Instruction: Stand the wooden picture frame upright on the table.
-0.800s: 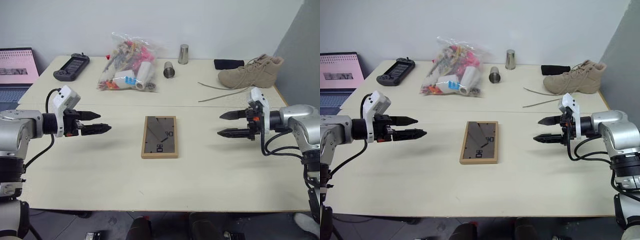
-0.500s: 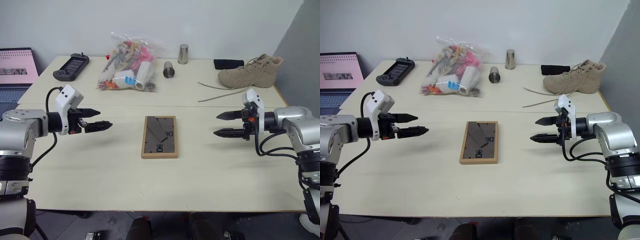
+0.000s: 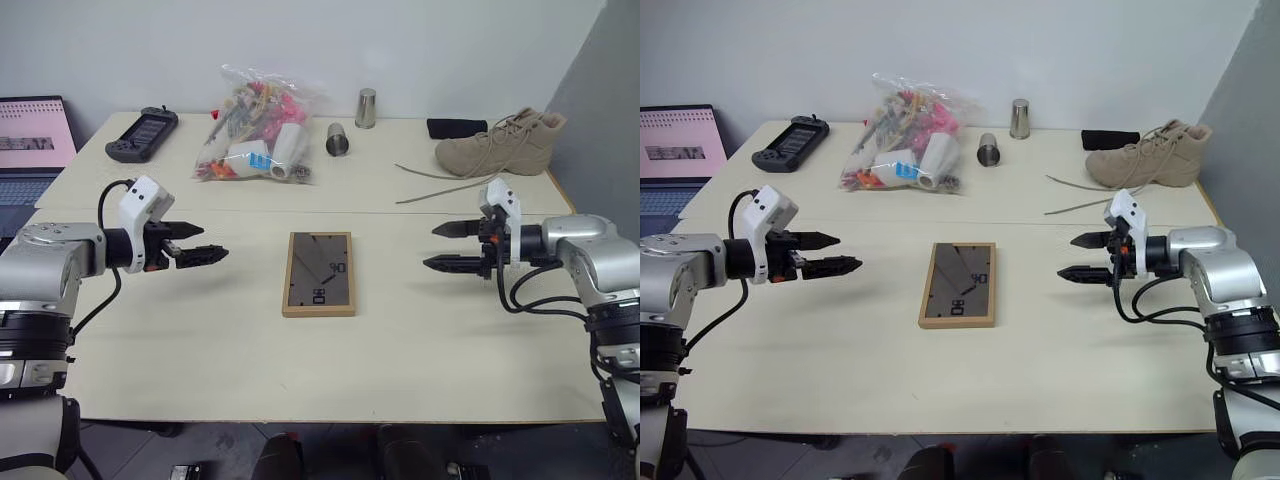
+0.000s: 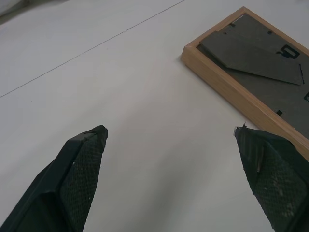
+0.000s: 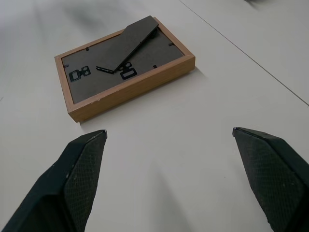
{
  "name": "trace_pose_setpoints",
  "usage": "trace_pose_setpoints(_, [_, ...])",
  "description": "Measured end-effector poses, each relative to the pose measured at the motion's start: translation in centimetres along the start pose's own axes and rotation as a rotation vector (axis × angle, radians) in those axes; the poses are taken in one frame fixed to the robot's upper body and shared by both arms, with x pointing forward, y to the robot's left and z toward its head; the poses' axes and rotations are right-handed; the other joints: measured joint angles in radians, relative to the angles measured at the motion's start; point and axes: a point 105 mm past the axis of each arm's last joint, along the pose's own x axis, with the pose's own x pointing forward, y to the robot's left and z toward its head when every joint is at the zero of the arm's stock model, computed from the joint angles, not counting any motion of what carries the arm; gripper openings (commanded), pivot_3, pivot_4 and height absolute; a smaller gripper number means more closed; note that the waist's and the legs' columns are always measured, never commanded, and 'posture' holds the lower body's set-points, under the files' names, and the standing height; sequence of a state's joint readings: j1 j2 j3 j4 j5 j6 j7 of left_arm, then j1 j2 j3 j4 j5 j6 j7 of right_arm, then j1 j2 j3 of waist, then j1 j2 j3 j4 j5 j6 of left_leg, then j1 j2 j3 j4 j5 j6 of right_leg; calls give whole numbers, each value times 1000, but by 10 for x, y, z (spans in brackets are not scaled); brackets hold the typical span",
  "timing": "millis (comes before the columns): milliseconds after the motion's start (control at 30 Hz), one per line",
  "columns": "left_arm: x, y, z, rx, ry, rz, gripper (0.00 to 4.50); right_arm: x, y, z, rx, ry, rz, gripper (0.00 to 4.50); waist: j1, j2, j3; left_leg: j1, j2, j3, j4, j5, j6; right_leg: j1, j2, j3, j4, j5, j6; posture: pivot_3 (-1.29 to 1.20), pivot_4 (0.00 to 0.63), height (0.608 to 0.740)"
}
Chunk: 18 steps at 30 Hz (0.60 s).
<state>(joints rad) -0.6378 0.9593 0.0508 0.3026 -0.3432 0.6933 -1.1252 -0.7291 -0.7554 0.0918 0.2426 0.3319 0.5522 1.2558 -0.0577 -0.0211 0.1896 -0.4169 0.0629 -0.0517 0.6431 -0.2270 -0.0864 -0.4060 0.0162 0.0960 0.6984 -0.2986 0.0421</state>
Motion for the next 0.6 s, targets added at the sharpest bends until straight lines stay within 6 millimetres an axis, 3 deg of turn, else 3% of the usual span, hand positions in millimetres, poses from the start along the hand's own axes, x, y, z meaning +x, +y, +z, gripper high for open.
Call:
trace_pose_setpoints(300, [15,-11,-8,-17,-4,-52,1891,21,7,-14,-37,46,6,1519,0,0,0,0,0,0,0,0,0,0,0,0,0,0,0,0,150,740])
trace_pose_setpoints(500, [45,-28,-15,-15,-2,-112,559,52,10,-20,-100,69,-28,97,0,0,0,0,0,0,1,0,0,0,0,0,1,0,0,0,150,740])
trace_pose_setpoints(600, [60,-33,-18,1,2,-122,23,68,10,-23,-113,72,-46,0,0,0,0,0,0,0,1,0,0,0,0,0,1,0,0,0,150,740])
